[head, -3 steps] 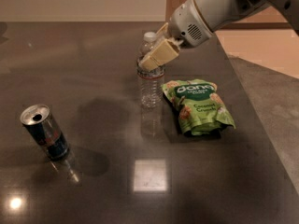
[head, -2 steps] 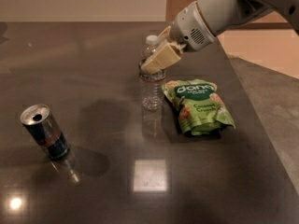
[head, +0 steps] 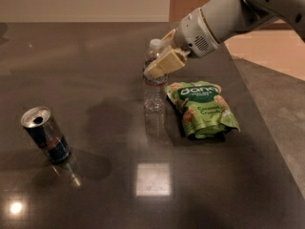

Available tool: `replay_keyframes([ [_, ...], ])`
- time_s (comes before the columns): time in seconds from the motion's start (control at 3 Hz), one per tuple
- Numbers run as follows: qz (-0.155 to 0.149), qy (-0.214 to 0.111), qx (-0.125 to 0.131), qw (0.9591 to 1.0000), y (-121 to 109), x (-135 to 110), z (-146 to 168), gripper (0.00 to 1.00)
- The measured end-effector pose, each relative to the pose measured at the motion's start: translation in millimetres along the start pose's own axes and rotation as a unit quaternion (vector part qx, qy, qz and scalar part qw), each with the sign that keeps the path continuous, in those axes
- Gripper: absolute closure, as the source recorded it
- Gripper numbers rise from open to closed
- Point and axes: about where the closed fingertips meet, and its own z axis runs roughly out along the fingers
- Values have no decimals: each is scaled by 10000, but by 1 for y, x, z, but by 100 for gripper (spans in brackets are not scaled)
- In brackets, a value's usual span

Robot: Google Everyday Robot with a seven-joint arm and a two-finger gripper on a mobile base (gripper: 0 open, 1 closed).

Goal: Move water bottle near green rice chip bag

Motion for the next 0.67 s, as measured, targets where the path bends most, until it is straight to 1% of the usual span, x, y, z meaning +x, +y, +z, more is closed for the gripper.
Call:
replay_keyframes([
  [0.33,-8,1,-18,10000,1,-1,2,0],
  [0.67,-8,1,-18,10000,1,-1,2,0],
])
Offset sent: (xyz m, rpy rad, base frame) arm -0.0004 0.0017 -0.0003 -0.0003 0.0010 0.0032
